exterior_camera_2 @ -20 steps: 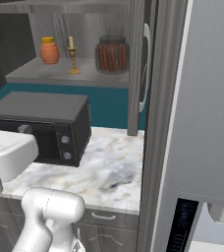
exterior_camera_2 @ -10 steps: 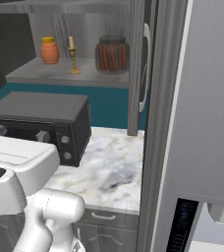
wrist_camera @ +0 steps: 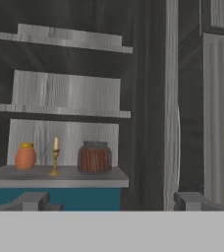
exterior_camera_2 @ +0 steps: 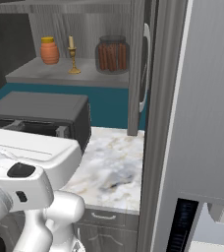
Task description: Pick the jar and candle from the dining table and place them in the open cabinet. Close the cabinet after placing the objects.
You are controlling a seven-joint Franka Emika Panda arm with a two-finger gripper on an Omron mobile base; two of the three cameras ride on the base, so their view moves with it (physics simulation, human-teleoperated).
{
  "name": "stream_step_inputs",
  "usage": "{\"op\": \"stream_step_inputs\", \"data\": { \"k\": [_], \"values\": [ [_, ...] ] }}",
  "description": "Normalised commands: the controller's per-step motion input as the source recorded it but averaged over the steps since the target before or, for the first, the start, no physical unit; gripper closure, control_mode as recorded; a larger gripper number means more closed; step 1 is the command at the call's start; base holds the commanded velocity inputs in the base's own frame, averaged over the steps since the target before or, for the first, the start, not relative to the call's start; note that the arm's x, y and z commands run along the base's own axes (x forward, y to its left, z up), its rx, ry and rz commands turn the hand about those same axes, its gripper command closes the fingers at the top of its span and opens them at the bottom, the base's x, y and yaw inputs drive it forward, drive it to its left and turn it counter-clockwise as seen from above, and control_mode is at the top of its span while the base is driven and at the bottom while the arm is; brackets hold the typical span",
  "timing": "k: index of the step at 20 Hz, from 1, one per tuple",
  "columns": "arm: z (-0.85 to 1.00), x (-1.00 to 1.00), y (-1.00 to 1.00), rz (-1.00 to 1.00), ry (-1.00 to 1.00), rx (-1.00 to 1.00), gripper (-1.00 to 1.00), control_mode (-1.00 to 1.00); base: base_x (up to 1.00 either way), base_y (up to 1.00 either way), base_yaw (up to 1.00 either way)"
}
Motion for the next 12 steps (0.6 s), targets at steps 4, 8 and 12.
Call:
{"op": "stream_step_inputs", "data": {
  "k": [4, 8, 12],
  "values": [
    [0.0, 0.21, -0.17, -0.02, -0.05, 0.0, -1.0, -1.0, 0.0, 0.0, 0.0],
    [0.0, 0.26, -0.2, -0.02, -0.03, 0.0, -1.0, -1.0, 0.0, 0.0, 0.0],
    [0.0, 0.32, -0.13, -0.01, 0.0, 0.0, -1.0, -1.0, 0.0, 0.0, 0.0]
  ]
}}
